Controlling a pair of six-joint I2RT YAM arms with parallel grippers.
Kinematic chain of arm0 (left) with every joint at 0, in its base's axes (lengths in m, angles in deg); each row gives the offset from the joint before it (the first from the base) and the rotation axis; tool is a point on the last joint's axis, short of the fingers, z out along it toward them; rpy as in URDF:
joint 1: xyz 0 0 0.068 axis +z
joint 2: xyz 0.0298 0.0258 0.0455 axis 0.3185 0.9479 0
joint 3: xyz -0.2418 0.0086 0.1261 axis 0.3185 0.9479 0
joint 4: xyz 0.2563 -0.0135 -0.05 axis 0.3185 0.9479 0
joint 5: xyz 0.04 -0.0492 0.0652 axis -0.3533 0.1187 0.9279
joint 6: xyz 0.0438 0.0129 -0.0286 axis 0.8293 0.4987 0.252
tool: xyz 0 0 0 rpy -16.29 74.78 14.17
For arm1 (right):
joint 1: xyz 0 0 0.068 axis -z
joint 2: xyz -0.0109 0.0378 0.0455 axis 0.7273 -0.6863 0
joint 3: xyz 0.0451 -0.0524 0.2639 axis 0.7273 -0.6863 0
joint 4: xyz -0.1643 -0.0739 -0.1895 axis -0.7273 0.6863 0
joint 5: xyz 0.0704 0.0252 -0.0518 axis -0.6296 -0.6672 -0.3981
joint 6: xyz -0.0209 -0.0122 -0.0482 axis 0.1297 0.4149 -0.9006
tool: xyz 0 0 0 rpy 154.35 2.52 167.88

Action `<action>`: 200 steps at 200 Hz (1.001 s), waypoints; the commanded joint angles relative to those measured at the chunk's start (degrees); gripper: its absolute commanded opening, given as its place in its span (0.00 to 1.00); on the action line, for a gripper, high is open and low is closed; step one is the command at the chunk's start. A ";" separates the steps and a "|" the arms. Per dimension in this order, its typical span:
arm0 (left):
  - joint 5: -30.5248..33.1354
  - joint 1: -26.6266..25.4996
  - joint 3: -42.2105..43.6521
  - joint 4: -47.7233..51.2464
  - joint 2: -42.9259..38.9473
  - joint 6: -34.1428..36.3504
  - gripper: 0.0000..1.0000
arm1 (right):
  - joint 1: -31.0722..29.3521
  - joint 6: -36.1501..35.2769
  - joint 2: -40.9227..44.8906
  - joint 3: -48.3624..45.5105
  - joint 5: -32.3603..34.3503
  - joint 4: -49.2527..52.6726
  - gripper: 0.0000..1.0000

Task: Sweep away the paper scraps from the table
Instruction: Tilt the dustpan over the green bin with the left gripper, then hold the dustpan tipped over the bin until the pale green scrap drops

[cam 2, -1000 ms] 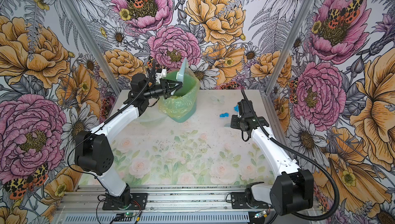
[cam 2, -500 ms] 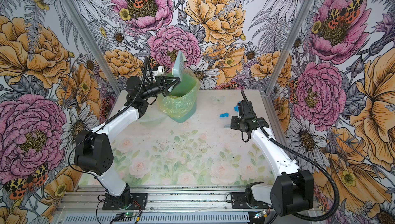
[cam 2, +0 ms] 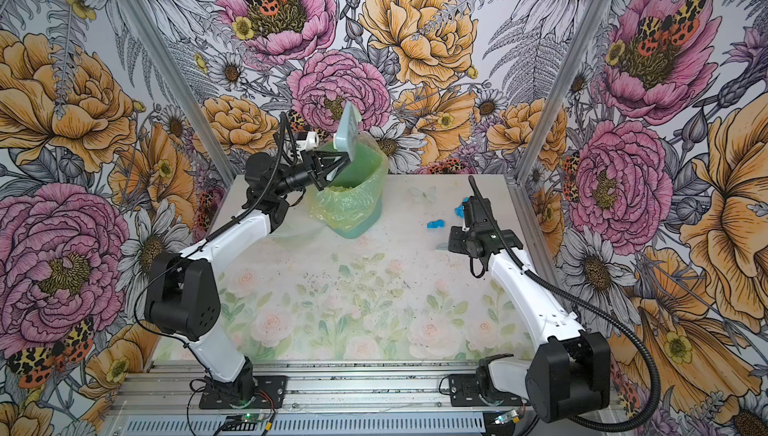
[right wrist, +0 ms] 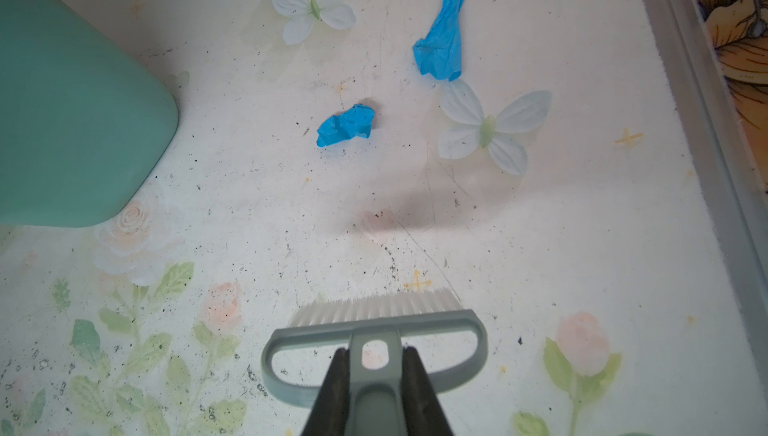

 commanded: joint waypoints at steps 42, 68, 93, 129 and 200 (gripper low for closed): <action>0.19 1.01 1.55 -1.38 -1.62 0.79 0.21 | 0.25 0.35 1.95 -0.59 0.24 -1.41 0.00; 0.16 1.12 2.46 -3.19 -1.75 -0.37 0.21 | 0.25 0.52 2.13 -0.86 0.19 -1.40 0.00; -0.03 1.30 3.14 -6.58 -1.62 -2.75 0.21 | 0.29 0.59 2.35 -0.97 0.29 -1.34 0.00; -0.14 1.44 3.61 -4.60 -1.94 -0.87 0.21 | 0.25 0.80 2.63 -1.05 0.11 -1.40 0.00; -1.24 1.53 3.93 -6.95 -1.85 -1.91 0.20 | 0.27 1.17 2.39 -0.76 -0.09 -1.35 0.00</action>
